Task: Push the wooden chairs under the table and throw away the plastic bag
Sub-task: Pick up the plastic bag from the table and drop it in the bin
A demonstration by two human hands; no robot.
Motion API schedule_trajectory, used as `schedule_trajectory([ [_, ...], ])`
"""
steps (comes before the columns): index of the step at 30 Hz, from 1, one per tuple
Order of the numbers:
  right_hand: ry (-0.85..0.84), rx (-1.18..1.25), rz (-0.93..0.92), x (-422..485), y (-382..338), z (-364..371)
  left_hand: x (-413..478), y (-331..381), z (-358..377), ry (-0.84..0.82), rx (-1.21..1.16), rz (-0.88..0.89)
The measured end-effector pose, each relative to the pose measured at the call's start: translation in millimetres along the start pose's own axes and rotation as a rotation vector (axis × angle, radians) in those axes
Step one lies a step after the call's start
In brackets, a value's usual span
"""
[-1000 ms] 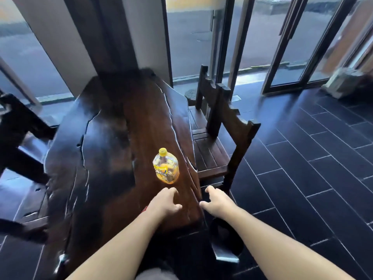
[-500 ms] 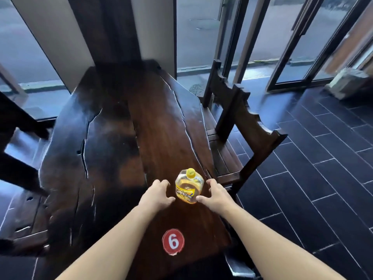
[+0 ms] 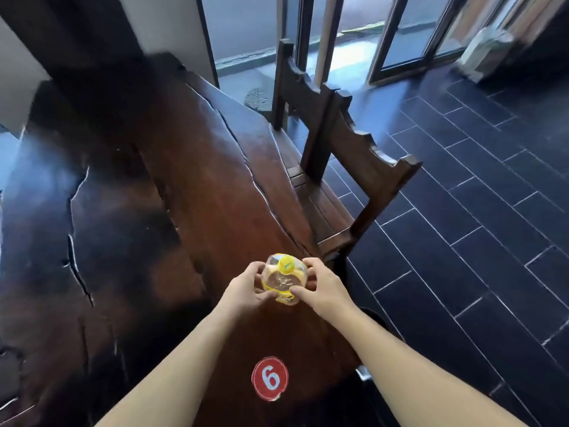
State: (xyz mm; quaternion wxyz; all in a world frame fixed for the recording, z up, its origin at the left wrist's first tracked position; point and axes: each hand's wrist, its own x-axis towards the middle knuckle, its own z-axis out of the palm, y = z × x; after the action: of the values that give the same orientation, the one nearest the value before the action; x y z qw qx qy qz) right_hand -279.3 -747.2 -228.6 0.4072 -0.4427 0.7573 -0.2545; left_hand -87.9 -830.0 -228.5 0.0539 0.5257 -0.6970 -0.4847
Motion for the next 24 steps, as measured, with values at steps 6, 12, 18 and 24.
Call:
schedule_trajectory([
  [6, 0.045, 0.098, -0.001, -11.3, 37.4, -37.0, 3.9, 33.1, 47.5, 0.026, 0.018, 0.083],
  [12, 0.106, 0.161, 0.022, -39.8, 104.3, -112.6, 3.3, 96.3, 136.9, 0.009, -0.006, 0.138],
  [18, 0.082, 0.195, 0.054, -65.1, 193.7, -186.4, 4.9, 146.7, 242.7, -0.058, -0.049, 0.153],
  [24, 0.001, 0.235, 0.153, -78.4, 284.3, -202.5, 7.8, 129.2, 343.7, -0.117, -0.038, 0.038],
])
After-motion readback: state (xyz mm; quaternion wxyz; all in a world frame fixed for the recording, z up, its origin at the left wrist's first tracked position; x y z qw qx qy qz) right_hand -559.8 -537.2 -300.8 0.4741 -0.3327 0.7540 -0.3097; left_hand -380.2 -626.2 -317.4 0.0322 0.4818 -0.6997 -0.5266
